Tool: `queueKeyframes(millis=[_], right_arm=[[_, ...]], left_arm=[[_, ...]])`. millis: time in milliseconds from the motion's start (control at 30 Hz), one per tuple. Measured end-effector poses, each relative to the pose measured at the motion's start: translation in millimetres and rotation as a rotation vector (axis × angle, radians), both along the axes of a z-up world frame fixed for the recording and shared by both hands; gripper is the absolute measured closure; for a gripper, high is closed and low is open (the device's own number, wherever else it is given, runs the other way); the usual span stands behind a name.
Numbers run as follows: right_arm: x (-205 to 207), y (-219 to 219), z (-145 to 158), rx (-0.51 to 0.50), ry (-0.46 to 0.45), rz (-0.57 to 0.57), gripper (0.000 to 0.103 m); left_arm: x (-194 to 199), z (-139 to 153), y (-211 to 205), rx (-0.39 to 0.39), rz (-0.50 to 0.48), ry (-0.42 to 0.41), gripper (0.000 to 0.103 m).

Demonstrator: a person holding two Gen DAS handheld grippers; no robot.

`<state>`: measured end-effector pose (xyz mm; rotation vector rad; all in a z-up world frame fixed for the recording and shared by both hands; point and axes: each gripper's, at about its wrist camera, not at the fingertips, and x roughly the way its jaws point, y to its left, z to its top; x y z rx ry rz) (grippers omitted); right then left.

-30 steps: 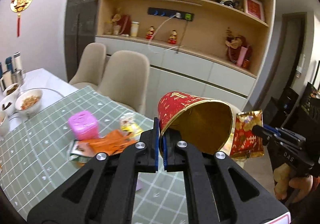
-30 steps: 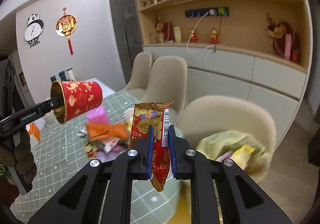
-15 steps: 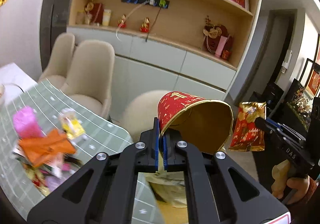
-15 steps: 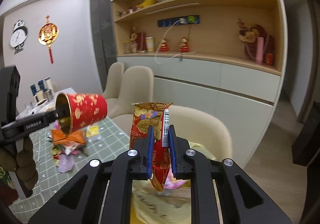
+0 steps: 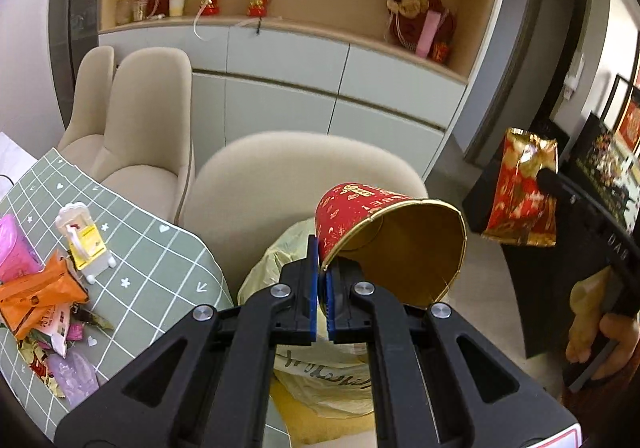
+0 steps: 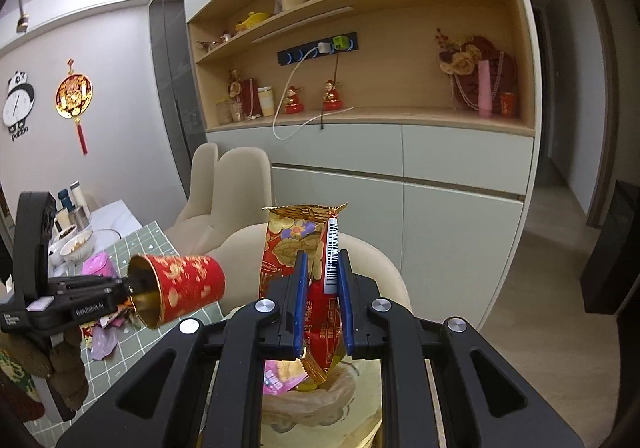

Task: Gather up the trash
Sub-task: 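Carry the red cup and red wrapper over to the yellow bag with both grippers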

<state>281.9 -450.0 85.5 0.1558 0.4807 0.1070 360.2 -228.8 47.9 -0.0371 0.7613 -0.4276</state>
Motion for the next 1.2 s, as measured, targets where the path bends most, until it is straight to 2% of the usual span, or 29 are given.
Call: queueKeyframes(millis=[367, 667, 900, 967, 1033, 1200], right_arm=[[18.8, -14.9, -24.2, 0.044, 0.052, 0.003, 0.088], [27.6, -25.1, -35.3, 0.060, 0.084, -0.010, 0.088], [27.7, -29.9, -44.0, 0.053, 0.107, -0.017, 0.088], [28.3, -31.0, -44.6, 0.054, 0.111, -0.019, 0.088], [28.5, -31.5, -46.4, 0.053, 0.116, -0.020, 0.088], [33.0, -25.4, -50.6, 0.053, 0.130, 0.006, 0.088]], left_arm=[[32.6, -52.3, -37.6, 0.074, -0.032, 0.157, 0.100], [38.6, -73.0, -62.2, 0.137, -0.081, 0.188, 0.100], [43.2, -86.1, -73.4, 0.140, -0.096, 0.220, 0.100], [43.4, -86.2, -72.8, 0.122, -0.103, 0.228, 0.096], [41.3, -85.4, -71.5, 0.107, -0.103, 0.233, 0.079], [33.9, -75.2, -60.3, 0.057, -0.086, 0.220, 0.076]])
